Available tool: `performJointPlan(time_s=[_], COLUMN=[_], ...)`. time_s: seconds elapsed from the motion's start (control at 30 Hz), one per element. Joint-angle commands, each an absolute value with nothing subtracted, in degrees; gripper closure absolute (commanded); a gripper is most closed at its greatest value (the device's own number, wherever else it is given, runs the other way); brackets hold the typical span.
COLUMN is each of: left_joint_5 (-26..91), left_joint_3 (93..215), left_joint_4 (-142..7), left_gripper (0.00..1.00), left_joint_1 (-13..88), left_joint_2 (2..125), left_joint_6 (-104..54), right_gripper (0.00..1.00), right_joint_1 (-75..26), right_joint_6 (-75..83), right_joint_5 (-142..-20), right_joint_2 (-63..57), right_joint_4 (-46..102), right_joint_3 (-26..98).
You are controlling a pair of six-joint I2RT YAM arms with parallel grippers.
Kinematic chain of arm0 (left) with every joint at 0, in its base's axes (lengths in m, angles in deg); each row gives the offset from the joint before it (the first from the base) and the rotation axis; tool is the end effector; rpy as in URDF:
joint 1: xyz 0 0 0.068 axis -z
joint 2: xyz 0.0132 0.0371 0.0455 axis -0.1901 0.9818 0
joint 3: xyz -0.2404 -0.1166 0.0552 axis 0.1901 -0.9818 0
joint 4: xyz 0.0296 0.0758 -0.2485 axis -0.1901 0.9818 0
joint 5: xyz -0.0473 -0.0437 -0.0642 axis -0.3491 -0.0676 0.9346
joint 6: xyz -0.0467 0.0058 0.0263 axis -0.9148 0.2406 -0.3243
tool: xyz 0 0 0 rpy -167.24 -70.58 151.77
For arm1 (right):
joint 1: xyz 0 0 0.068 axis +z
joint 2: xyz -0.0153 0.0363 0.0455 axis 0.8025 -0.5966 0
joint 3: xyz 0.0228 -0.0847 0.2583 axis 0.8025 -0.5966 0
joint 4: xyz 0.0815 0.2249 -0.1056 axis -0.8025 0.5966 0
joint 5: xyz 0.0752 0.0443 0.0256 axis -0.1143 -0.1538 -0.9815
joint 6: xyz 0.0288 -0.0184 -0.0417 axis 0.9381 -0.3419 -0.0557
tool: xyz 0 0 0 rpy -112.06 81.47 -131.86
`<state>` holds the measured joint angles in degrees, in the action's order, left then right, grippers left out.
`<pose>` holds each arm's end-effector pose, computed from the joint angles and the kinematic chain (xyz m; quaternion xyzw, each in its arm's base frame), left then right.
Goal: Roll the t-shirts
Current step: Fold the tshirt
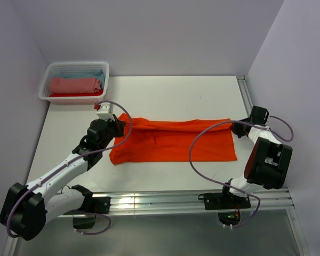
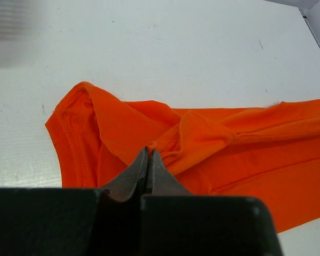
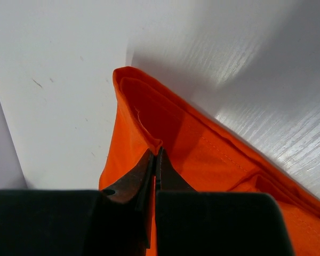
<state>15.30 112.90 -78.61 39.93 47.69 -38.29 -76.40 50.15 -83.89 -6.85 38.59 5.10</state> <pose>0.2093 -0.1096 0.2480 -0.0194 0.7940 -0.2192 0.5668 0.2701 -0.1076 0.1788 0.5529 0.7603 0.1704 0.2953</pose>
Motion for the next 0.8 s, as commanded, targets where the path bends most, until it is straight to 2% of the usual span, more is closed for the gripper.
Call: performJointPlan(time_s=[0.0, 0.63, 0.77], left_joint_5=[14.37, 16.39, 16.21], left_joint_3=[112.7, 106.11, 106.02], left_joint_4=[-78.78, -77.37, -75.88], left_gripper=[1.0, 0.98, 0.92], left_joint_1=[40.22, 40.49, 40.49], left_joint_2=[45.76, 44.96, 47.51], left_joint_6=[-39.16, -44.34, -46.19], right_gripper=[1.0, 0.99, 0.81], right_joint_1=[-77.02, -77.46, -77.46], right_joint_6=[49.19, 50.42, 50.33], right_joint_5=[-83.21, -83.12, -82.33], right_joint_2=[-4.33, -8.28, -8.37], right_joint_4=[37.83, 33.26, 33.17], right_joint_3=[4.25, -0.24, -0.5])
